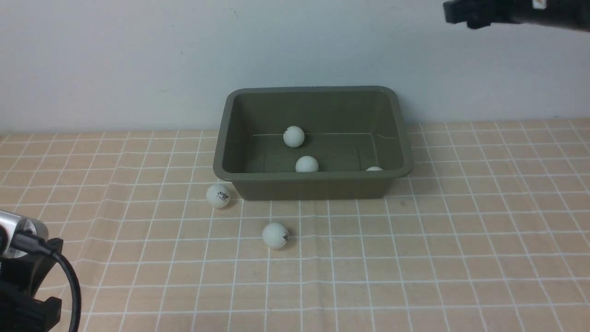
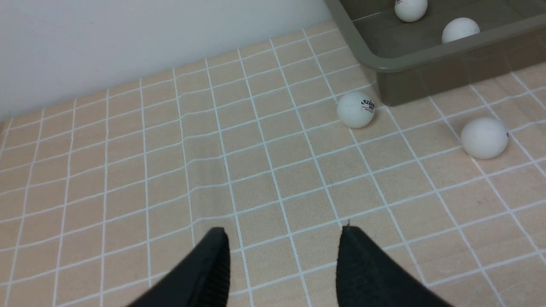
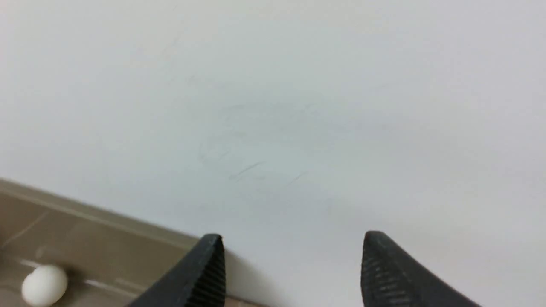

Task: Put the table tennis balls into the box on the light coffee tablecloth.
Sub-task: 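Reach for and grasp a ping pong ball on the table beside the basket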

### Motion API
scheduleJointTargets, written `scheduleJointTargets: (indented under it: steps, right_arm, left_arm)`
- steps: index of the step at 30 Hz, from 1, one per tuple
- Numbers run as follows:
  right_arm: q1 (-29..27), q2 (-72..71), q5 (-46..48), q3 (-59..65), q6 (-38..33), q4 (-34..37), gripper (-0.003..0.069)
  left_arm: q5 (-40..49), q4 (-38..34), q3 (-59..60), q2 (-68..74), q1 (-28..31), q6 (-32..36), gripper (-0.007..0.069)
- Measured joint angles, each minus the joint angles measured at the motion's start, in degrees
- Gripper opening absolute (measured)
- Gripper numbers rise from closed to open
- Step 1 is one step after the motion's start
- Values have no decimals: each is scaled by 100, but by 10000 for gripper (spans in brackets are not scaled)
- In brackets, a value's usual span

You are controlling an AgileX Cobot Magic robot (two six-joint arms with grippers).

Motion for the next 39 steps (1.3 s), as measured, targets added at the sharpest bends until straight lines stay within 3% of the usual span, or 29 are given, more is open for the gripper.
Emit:
scheduleJointTargets:
  steps: [11,14,21,25,32,39]
  right_arm:
    - [-19,-882,713,0,-344,206,314]
    - [2,-1056,772,0,-519,639,297]
    - [526,-1284,1142,0,-2051,2327,276]
    - [630,-1419,1614,0,-2613,2802,276]
    - [624,-2355,2124,0,-2867,2570,276]
    - [624,-3334,3046,39,-2686,2168,276]
  left_arm:
    - [-15,-118,0,0,0,0,314]
    - [-58,-167,0,0,0,0,314]
    - [-145,-199,0,0,0,0,314]
    - [-145,-199,0,0,0,0,314]
    - [-145,-316,0,0,0,0,314]
    - [-224,-511,0,0,0,22,314]
